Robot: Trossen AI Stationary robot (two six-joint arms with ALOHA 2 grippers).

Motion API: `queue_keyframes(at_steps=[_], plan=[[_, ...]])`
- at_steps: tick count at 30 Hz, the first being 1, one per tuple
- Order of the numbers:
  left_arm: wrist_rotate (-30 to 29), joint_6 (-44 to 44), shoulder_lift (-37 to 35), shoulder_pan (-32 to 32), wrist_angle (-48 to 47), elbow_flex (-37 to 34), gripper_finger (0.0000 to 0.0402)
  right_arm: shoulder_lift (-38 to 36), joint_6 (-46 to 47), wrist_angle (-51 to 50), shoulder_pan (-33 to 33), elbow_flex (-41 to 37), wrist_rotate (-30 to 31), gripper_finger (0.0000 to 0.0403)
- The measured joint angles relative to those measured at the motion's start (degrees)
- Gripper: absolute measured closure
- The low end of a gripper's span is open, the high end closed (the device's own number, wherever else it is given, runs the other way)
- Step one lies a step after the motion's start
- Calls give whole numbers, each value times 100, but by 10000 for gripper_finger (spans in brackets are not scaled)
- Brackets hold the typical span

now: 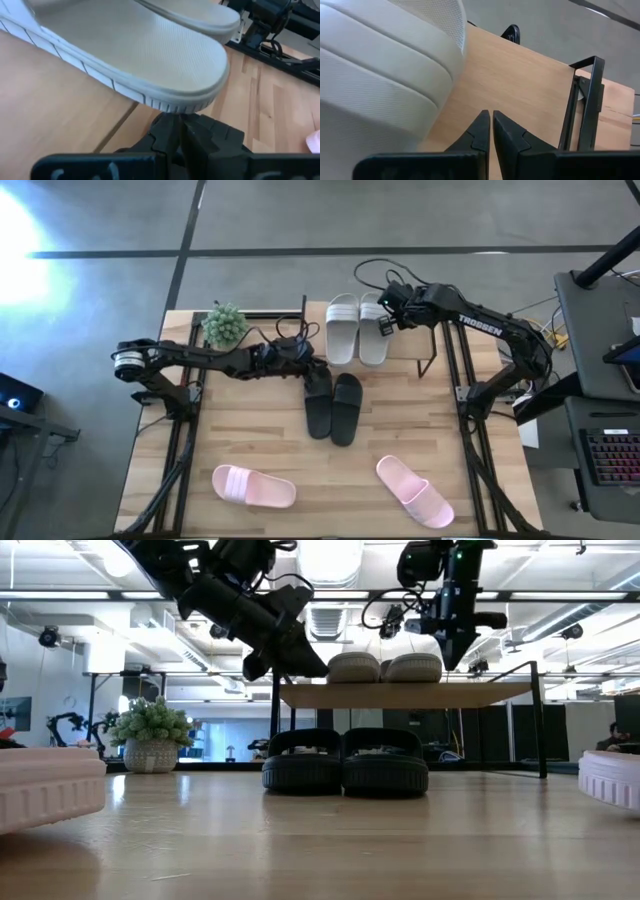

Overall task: Pick and place slides into the shelf
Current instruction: Adjust the gray slipper on the shelf

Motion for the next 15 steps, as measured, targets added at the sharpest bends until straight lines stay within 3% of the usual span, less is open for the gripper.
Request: queue_keyframes(at_steps=[15], plan=[[226,46,0,183,-51,66,384,-34,0,-542,154,0,-3,390]])
